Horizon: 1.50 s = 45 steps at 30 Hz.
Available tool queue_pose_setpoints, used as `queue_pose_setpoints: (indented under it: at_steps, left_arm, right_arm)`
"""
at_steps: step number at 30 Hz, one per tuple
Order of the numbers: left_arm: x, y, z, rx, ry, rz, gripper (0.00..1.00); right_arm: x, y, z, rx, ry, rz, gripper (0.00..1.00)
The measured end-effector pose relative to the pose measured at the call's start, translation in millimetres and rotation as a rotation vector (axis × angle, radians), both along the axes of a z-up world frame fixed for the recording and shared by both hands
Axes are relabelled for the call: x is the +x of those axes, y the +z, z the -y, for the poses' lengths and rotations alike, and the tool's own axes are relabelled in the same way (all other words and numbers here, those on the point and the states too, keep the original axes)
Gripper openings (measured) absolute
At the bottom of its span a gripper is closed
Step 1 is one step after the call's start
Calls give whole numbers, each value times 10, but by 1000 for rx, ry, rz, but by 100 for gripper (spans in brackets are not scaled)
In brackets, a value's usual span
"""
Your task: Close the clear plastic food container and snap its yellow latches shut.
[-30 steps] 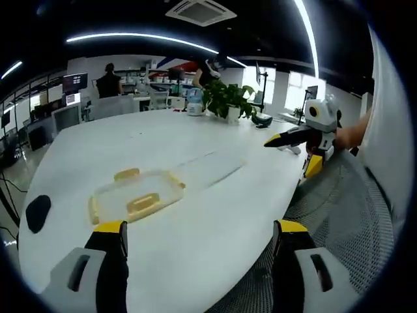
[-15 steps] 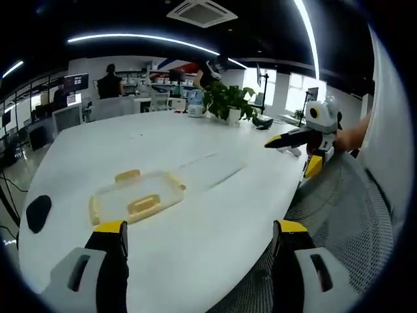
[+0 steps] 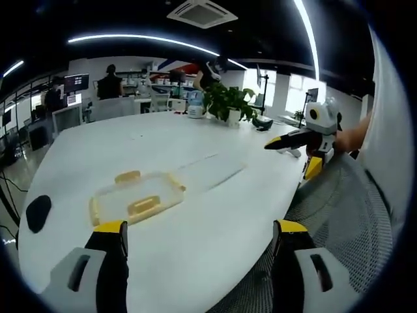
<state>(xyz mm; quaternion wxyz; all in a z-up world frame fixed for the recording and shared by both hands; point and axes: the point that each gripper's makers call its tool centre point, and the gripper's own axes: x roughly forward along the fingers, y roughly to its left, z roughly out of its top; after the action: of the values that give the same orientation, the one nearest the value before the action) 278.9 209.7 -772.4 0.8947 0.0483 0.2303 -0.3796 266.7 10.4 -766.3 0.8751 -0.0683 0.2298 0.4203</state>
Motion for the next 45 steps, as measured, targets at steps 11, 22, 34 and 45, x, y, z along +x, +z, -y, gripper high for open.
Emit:
queue_pose_setpoints:
  at_steps: [11, 22, 34, 45]
  left_arm:
    - [8, 34, -2, -4, 5, 12, 93]
    - [-4, 75, 11, -4, -16, 17, 93]
    - [-62, 98, 63, -13, -80, 9, 93]
    - [-36, 73, -16, -4, -92, -6, 92]
  right_arm:
    - [-6, 19, -15, -8, 8, 11, 92]
    - [-37, -9, -48, -37, 44, 0, 93]
    - [-19, -51, -73, -71, 66, -10, 92]
    - [9, -97, -102, -96, 81, -37, 90]
